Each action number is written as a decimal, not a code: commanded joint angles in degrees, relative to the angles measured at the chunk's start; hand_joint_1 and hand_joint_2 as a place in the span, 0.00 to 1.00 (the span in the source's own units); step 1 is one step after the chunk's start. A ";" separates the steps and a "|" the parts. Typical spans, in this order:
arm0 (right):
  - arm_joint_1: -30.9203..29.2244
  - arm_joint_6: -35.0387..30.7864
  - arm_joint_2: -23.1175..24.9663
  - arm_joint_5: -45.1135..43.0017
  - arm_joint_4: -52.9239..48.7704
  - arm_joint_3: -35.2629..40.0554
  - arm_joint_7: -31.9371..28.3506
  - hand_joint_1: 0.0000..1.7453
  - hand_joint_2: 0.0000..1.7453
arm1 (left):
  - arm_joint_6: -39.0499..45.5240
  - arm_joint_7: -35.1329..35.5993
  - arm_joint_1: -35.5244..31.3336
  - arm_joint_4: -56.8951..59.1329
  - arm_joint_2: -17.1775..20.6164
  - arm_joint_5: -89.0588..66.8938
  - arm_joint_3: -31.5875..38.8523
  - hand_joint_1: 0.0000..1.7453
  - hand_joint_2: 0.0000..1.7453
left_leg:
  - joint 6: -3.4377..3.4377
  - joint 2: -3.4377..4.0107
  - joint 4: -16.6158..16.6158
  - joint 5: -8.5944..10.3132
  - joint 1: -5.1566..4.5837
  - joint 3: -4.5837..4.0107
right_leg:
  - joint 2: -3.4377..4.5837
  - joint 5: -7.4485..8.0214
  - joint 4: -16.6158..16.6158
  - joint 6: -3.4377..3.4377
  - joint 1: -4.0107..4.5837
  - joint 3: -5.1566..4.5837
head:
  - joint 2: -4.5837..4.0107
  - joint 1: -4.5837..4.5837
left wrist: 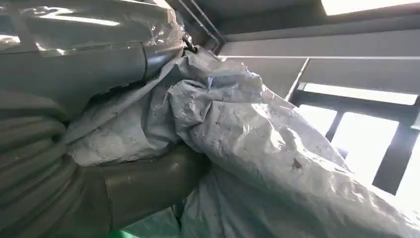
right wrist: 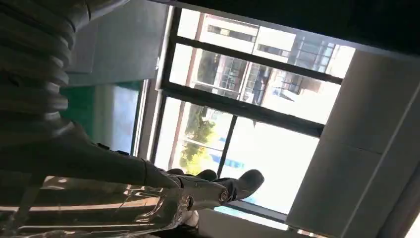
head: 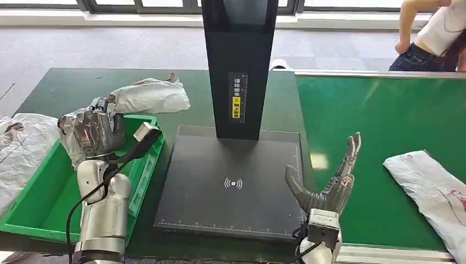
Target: Moved the parcel from conveyor to table for the left to box.
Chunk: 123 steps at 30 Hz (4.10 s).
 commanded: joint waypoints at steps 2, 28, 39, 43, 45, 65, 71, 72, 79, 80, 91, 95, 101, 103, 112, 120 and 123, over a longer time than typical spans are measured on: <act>0.47 -0.79 -1.14 -0.91 -0.02 -2.37 -0.11 0.00 1.00 | -0.33 -4.59 -0.13 4.95 -1.07 1.91 10.53 1.00 1.00 | 0.04 0.03 -0.16 0.04 -0.03 0.18 | 0.00 0.03 -0.14 0.01 -0.02 0.15 | 0.00 0.00; 0.86 -1.07 -1.22 -1.06 -0.26 -2.44 -0.11 0.00 1.00 | -0.33 -6.71 0.15 3.79 -3.27 2.86 15.77 1.00 1.00 | 0.05 -0.02 -0.11 0.04 0.00 0.10 | -0.05 0.02 -0.12 0.01 0.02 0.11 | 0.00 0.00; 0.97 -1.07 -0.97 -1.36 0.21 -2.56 -0.11 0.00 1.00 | -0.33 -11.98 -1.99 2.25 -5.49 9.91 22.75 0.00 1.00 | 0.06 -0.05 -0.17 0.07 -0.01 0.14 | -0.09 0.04 -0.18 0.01 0.01 0.15 | 0.00 0.00; 0.97 -1.07 -0.97 -1.36 0.21 -2.56 -0.11 0.00 1.00 | -0.33 -11.98 -1.99 2.25 -5.49 9.91 22.75 0.00 1.00 | 0.06 -0.05 -0.12 0.06 0.00 0.10 | -0.08 0.03 -0.14 0.01 0.02 0.11 | 0.00 0.00; 0.97 -1.07 -0.97 -1.36 0.21 -2.56 -0.11 0.00 1.00 | -0.33 -11.98 -1.99 2.25 -5.49 9.91 22.75 0.00 1.00 | 0.04 -0.05 -0.09 0.04 0.00 0.08 | -0.08 0.02 -0.10 0.01 0.01 0.09 | 0.00 0.00; 0.06 -1.07 -0.90 -2.11 2.08 -1.66 -0.11 0.00 1.00 | -0.33 -17.16 2.15 -13.40 -5.49 36.33 21.71 0.00 0.00 | 0.02 0.01 -0.01 0.01 0.05 -0.01 | -0.01 0.02 -0.06 0.00 0.07 0.01 | 0.00 0.02; -0.16 -1.07 -0.78 -2.15 2.46 -1.82 -0.11 0.00 1.00 | -0.33 -17.16 2.79 -15.97 -5.49 37.35 21.31 0.00 0.00 | 0.02 0.05 -0.07 0.01 0.02 0.04 | 0.02 0.00 -0.07 0.00 0.04 0.02 | 0.00 0.00; -0.16 -1.07 -0.78 -2.15 2.46 -1.82 -0.11 0.00 1.00 | -0.33 -17.16 2.79 -15.97 -5.49 37.35 21.31 0.00 0.00 | 0.04 -0.03 -0.16 0.05 0.01 0.11 | -0.07 0.02 -0.15 0.00 0.04 0.12 | 0.00 0.02; -0.74 -1.07 -0.33 -2.48 3.25 -2.39 -0.11 0.00 1.00 | -0.33 -17.16 4.01 -21.70 -5.49 45.02 20.38 0.00 0.00 | 0.05 0.11 -0.14 0.02 0.02 0.10 | 0.07 0.06 -0.15 0.01 0.05 0.07 | 0.00 0.00; -0.73 -1.03 -0.41 -2.69 3.31 -2.41 -0.11 0.00 1.00 | -0.33 -17.16 4.28 -20.65 -5.49 46.66 19.09 0.00 0.00 | 0.04 0.02 -0.11 0.02 -0.01 0.09 | -0.01 0.01 -0.09 0.01 0.01 0.06 | 0.00 0.00; -2.82 1.93 -0.29 -3.81 7.70 -2.29 -0.11 0.00 1.00 | -3.39 -17.16 10.99 -12.20 2.47 66.14 -9.98 0.00 1.00 | 0.07 -0.12 -0.32 0.12 -0.06 0.24 | -0.15 0.07 -0.29 0.03 -0.05 0.28 | 0.00 0.00; -6.39 5.02 1.05 -4.02 12.60 -0.81 -0.11 0.00 1.00 | -16.23 -17.16 13.37 -11.69 4.24 73.70 -17.24 0.00 1.00 | 0.03 -0.14 -0.18 0.07 -0.02 0.18 | -0.14 0.02 -0.16 0.00 -0.05 0.16 | 0.00 -0.02; -11.70 8.25 0.77 -6.96 17.23 4.73 -0.11 0.00 1.00 | -21.96 -17.16 17.56 -15.53 4.46 75.66 -23.66 0.00 1.00 | 0.04 0.13 -0.23 0.05 -0.03 0.20 | 0.12 0.08 -0.22 0.00 -0.03 0.14 | 0.00 0.00; -12.41 8.31 0.61 -7.50 17.75 5.53 -0.11 0.00 1.00 | -22.67 -17.16 19.26 -16.76 4.35 75.67 -24.15 0.00 1.00 | 0.04 0.17 -0.23 0.03 -0.02 0.20 | 0.16 0.08 -0.21 0.00 0.00 0.14 | 0.00 0.02; -12.15 8.00 0.11 -7.81 17.50 6.18 -0.11 0.00 1.00 | -26.92 -17.16 20.39 -15.83 2.98 77.04 -22.65 0.00 1.00 | 0.04 0.05 -0.25 0.06 0.00 0.18 | 0.03 0.05 -0.24 0.00 0.03 0.18 | 0.00 0.00; -10.79 6.82 -0.44 -8.06 15.74 5.35 -0.11 0.00 1.00 | -30.45 -17.16 19.41 -14.14 1.48 77.32 -21.81 0.00 1.00 | 0.05 -0.10 -0.21 0.06 -0.02 0.13 | -0.10 0.01 -0.21 0.02 -0.01 0.16 | 0.00 0.00; -10.79 6.82 -0.44 -8.06 15.74 5.35 -0.11 0.00 1.00 | -30.45 -17.16 19.41 -14.14 1.48 77.32 -21.81 0.00 1.00 | 0.05 -0.10 -0.23 0.06 -0.02 0.16 | -0.11 0.01 -0.22 0.01 -0.01 0.17 | 0.00 0.02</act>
